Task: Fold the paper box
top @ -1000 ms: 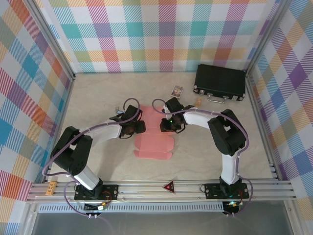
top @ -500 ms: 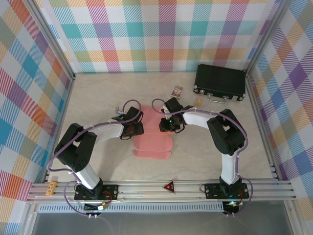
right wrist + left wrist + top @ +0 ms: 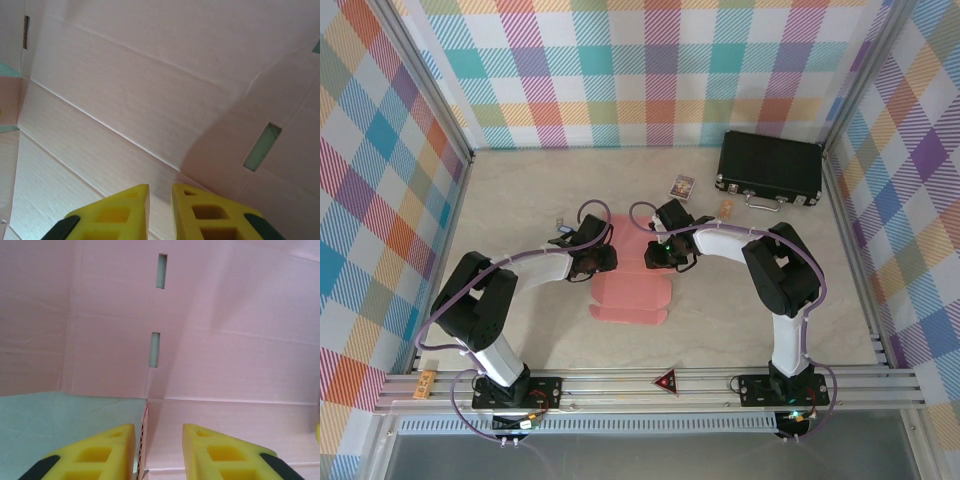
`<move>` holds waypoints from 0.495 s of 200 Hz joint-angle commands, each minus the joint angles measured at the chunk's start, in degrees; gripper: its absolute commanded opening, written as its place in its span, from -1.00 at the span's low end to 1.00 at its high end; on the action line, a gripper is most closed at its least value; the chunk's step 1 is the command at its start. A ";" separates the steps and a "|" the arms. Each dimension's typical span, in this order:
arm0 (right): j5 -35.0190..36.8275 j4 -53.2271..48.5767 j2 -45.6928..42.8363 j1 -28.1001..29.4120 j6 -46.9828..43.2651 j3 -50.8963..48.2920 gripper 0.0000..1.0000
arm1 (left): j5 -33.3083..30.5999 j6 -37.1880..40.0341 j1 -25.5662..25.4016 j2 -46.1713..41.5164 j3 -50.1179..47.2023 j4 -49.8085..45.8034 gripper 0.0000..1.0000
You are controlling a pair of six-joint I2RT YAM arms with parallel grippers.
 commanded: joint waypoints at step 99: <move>0.39 -1.65 1.99 0.79 0.91 -0.40 -0.59 | 2.30 3.08 -2.00 3.60 2.89 -1.34 -0.47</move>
